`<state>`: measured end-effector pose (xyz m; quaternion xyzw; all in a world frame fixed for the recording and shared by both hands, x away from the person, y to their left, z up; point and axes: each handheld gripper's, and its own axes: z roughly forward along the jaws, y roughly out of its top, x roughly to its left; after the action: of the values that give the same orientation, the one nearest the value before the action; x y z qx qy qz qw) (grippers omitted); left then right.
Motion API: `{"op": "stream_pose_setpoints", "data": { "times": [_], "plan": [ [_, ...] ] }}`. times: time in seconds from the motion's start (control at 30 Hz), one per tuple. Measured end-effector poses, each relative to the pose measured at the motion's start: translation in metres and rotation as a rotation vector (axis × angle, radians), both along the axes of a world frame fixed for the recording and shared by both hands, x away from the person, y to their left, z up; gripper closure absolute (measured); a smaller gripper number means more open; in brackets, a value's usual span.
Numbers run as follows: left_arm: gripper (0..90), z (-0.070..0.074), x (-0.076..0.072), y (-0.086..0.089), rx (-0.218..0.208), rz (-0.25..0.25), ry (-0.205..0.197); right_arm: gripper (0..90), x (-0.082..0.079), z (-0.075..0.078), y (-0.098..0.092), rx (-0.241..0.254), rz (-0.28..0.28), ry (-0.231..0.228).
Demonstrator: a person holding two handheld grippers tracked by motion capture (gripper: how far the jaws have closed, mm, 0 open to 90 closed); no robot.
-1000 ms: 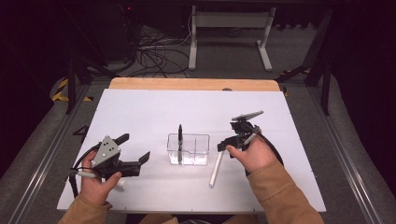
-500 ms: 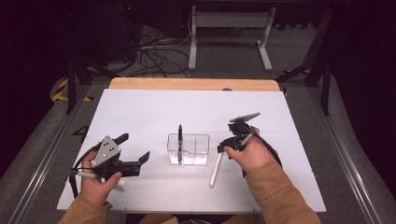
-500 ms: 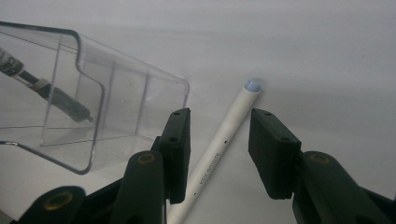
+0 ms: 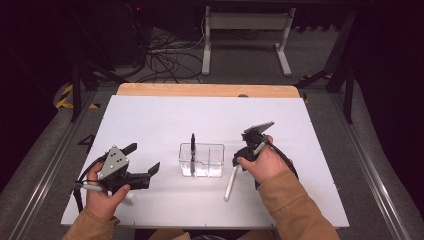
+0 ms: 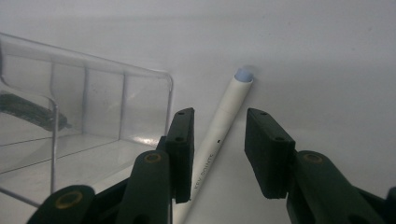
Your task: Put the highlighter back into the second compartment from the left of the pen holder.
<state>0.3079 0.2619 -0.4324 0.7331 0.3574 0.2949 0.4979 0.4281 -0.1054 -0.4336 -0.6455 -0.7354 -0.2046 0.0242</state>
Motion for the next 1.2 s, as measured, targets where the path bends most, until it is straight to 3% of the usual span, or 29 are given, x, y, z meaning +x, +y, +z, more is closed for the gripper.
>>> {"op": "stream_pose_setpoints", "data": {
  "times": [0.73, 1.07, 1.2],
  "plan": [
    [6.5, -0.001, 0.000, 0.000, 0.004, 0.003, 0.000, 74.0, 0.007, -0.017, 0.010, -0.041, -0.069, 0.059],
    [6.5, -0.001, 0.000, -0.001, 0.006, -0.002, 0.000, 73.9, 0.007, -0.018, 0.012, -0.057, -0.088, 0.052],
    [6.5, -0.001, 0.000, -0.001, 0.006, -0.002, -0.001, 73.3, 0.008, -0.022, 0.014, -0.075, -0.096, 0.076]
  ]
}}
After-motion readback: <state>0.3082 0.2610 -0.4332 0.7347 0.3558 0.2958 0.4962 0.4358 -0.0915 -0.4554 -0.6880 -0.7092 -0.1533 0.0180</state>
